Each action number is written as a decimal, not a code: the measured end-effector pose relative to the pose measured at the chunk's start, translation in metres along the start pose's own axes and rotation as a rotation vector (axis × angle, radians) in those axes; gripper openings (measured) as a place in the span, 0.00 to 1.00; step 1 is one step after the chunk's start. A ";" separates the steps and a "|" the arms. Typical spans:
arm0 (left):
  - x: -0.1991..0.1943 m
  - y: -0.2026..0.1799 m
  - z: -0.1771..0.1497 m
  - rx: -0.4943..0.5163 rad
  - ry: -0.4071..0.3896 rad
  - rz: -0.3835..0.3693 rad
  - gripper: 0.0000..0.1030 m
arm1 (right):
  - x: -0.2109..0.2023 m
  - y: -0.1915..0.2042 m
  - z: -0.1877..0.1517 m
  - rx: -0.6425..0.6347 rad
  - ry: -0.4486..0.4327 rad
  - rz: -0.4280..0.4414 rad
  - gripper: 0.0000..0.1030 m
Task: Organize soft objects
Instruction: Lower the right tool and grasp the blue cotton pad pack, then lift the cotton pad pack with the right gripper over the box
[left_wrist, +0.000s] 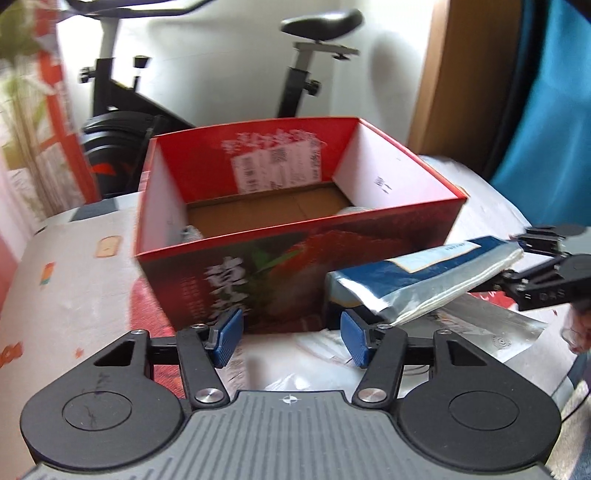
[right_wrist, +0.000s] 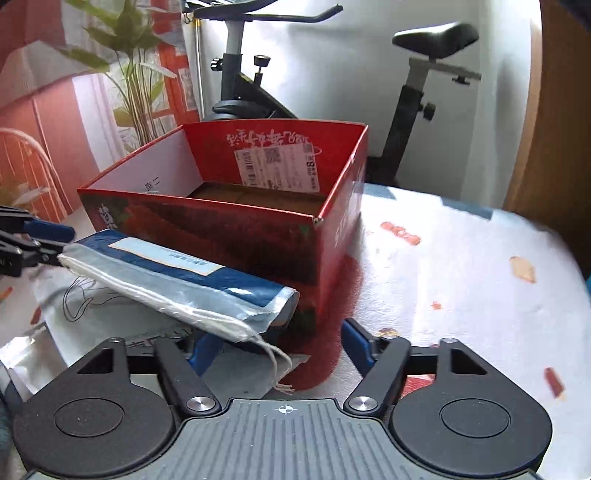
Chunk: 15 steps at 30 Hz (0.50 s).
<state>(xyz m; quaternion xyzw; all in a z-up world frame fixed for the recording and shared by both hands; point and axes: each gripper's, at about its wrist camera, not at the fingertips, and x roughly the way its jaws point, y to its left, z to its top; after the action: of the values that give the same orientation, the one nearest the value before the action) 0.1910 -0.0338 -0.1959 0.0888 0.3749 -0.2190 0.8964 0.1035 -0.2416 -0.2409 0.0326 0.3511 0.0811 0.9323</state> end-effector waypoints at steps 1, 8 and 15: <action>0.003 -0.003 0.002 0.014 0.005 -0.010 0.60 | 0.004 -0.002 0.000 0.000 0.001 0.008 0.62; 0.028 -0.013 0.011 0.005 0.046 -0.076 0.59 | 0.026 -0.011 -0.002 0.050 0.009 0.075 0.53; 0.051 -0.022 0.019 -0.061 0.069 -0.131 0.58 | 0.036 -0.012 -0.001 0.087 -0.002 0.123 0.46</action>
<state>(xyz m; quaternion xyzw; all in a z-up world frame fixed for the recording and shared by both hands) 0.2251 -0.0759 -0.2188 0.0441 0.4172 -0.2622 0.8690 0.1315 -0.2471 -0.2663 0.0946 0.3506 0.1230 0.9236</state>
